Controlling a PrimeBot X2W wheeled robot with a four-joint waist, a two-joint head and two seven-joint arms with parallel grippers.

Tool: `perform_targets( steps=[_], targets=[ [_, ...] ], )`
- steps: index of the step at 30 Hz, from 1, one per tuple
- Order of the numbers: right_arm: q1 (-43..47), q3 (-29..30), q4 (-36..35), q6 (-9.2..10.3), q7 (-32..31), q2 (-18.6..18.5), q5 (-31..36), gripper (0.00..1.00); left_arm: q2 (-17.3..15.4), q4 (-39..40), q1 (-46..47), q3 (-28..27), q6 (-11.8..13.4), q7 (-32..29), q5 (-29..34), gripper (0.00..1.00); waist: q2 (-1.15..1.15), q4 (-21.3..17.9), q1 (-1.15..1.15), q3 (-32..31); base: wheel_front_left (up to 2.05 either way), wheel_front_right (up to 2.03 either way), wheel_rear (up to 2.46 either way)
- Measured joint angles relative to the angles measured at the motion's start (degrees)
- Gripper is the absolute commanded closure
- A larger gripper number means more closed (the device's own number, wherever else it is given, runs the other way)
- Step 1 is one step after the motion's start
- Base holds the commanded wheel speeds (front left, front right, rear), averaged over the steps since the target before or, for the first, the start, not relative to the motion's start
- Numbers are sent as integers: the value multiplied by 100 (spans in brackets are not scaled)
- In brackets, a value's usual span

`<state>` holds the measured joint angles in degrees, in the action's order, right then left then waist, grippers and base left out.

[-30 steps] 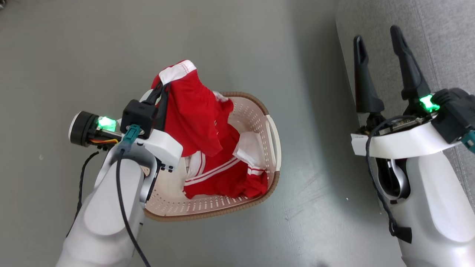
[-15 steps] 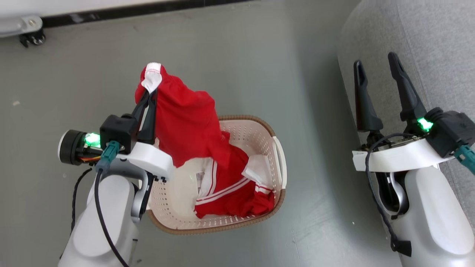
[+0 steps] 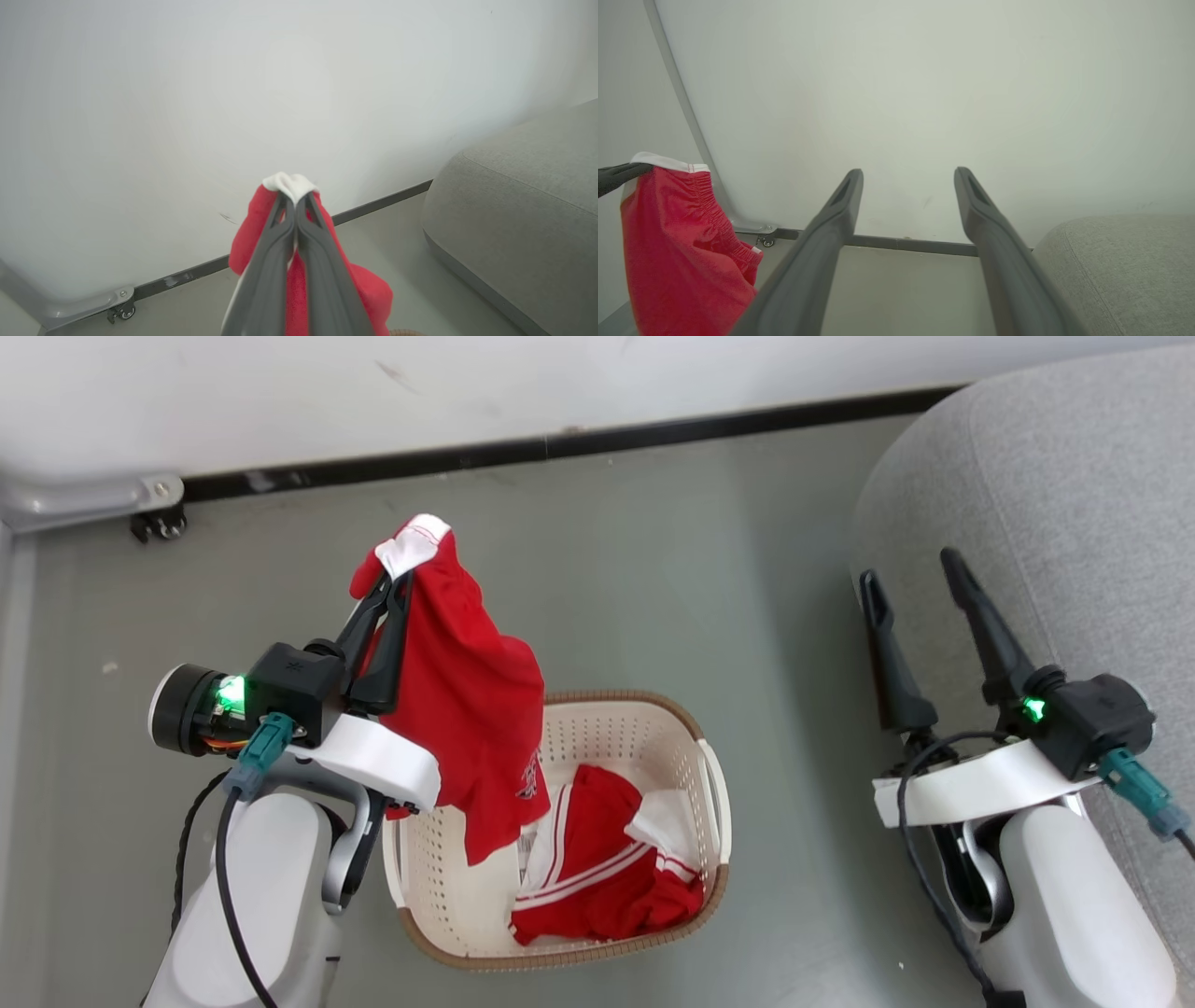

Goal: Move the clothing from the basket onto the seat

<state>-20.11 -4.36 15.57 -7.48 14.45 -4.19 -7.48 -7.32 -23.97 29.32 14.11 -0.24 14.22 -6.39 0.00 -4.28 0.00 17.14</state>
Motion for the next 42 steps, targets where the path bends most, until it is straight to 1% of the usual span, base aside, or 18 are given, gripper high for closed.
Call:
perform_targets(
  steps=[8, 16, 17, 24, 35, 42],
  targets=[
    [203, -314, 237, 0, 0, -199, -20, 0, -129, 15, -15, 60, -304, 0, -45, 100, 0, 38, 0, -438, 0, 0, 0],
    [442, -879, 517, -1, 0, -469, -255, 0, -122, -101, -20, 241, -489, 0, -120, 100, 0, 36, 0, -843, 0, 0, 0],
    [494, -1028, 575, -1, 0, -533, -304, 0, -105, -111, -23, 291, -543, -1, -189, 100, 0, 27, 0, -935, 0, 0, 0],
    [564, -1615, 734, -1, -27, -755, -537, 0, -93, -101, -23, 537, -634, -101, -260, 100, 0, -17, 0, -1219, 0, 0, 0],
    [577, -2809, 996, -1, -311, -1102, -883, 0, 23, 140, -1, 977, -668, -339, -411, 100, 0, -69, 0, -1540, 0, 0, 0],
    [394, -3305, 1135, -1, -447, -1349, -1068, 0, 59, 380, 68, 1196, -689, -506, -497, 100, 0, -57, -1, -1642, 0, 0, 0]
  ],
)
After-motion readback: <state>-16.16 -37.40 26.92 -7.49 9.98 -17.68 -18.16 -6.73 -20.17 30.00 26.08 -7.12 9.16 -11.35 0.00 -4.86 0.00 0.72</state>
